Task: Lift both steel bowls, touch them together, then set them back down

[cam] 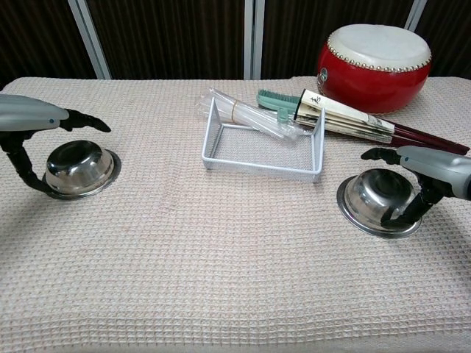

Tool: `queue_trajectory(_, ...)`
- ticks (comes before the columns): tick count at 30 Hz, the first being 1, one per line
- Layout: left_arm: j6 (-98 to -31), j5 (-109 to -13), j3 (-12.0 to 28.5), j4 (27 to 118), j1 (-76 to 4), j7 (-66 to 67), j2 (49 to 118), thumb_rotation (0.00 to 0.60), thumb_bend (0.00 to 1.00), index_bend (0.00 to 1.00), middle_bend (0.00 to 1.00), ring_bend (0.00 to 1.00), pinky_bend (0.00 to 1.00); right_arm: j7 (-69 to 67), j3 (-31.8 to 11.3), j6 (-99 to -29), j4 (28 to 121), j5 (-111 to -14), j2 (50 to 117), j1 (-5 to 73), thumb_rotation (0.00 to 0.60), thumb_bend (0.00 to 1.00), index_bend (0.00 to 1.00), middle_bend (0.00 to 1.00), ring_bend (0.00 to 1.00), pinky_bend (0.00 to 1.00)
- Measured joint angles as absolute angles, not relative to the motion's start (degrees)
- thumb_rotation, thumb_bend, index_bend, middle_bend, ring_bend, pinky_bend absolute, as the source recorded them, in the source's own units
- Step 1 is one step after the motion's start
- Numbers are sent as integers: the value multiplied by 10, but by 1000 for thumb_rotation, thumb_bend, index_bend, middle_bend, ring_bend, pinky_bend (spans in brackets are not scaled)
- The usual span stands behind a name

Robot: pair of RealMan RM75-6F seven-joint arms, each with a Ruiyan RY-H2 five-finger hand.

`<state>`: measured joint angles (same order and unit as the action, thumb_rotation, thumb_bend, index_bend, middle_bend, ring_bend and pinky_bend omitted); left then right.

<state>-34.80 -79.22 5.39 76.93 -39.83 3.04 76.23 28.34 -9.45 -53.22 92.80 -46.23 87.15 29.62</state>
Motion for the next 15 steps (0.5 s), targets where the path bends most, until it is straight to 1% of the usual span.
queue_trajectory(5, -310, -781, 46, 733, -421, 6, 779, 600, 0, 79, 66, 32, 170, 287, -86, -535, 923, -451, 879, 307, 600, 85, 0, 0, 0, 0)
queue_trajectory(11, -296, -781, 36, 703, -436, -20, 794, 600, 0, 107, 85, 51, 205, 287, -79, -540, 918, -443, 883, 317, 600, 95, 0, 3, 0, 0)
queue_trajectory(15, -290, -782, 34, 686, -444, -35, 801, 600, 0, 124, 108, 71, 226, 284, -76, -544, 916, -440, 883, 321, 600, 100, 0, 34, 0, 0)
